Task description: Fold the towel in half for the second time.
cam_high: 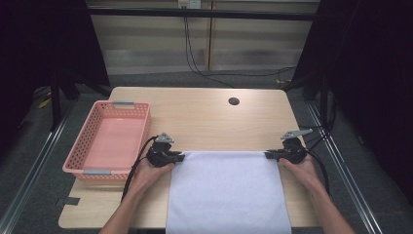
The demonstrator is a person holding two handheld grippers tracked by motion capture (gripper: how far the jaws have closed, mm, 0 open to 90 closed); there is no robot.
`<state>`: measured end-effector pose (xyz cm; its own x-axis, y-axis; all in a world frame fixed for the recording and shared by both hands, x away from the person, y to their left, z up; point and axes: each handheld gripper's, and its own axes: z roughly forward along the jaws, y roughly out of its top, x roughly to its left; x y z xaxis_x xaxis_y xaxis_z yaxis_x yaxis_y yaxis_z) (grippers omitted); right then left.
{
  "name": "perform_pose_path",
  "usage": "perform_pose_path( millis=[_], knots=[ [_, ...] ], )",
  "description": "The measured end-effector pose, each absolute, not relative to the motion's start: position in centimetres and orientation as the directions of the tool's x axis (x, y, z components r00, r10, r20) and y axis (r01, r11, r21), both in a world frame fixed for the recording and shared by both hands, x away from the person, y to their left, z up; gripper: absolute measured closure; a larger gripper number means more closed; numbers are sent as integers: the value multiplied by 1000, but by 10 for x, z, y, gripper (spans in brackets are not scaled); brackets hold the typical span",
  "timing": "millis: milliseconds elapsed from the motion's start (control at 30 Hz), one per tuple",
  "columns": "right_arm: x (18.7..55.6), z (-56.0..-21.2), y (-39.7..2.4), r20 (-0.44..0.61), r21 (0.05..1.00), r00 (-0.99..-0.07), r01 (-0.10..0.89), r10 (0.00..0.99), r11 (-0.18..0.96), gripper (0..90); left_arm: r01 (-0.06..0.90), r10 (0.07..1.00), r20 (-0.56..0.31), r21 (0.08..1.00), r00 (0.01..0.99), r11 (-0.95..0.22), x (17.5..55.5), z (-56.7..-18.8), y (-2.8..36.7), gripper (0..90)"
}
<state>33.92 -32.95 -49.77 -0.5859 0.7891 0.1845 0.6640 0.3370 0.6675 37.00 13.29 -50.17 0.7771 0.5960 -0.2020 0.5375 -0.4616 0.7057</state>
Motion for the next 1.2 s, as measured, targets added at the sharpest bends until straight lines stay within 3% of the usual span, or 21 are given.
perform_pose_path(
  millis=[300, 633, 767, 867, 1200],
  knots=[
    [333, -474, -344, 218, 747, -573, 619, 790, 242, 831, 501, 575, -253, 802, 778, -325, 369, -464, 127, 814],
    [338, -433, -359, 196, 822, -569, 539, 799, 183, 836, 448, 578, -223, 849, 785, -279, 385, -422, 127, 819],
    [347, -421, -362, 223, 844, -560, 521, 798, 129, 838, 433, 596, -186, 849, 781, -303, 394, -410, 131, 819],
    [358, -415, -357, 205, 840, -561, 521, 802, 150, 840, 434, 614, -167, 845, 771, -314, 405, -404, 132, 820],
    [404, -401, -349, 193, 833, -528, 534, 827, 146, 844, 456, 647, -224, 864, 729, -214, 444, -398, 138, 821]
  ],
)
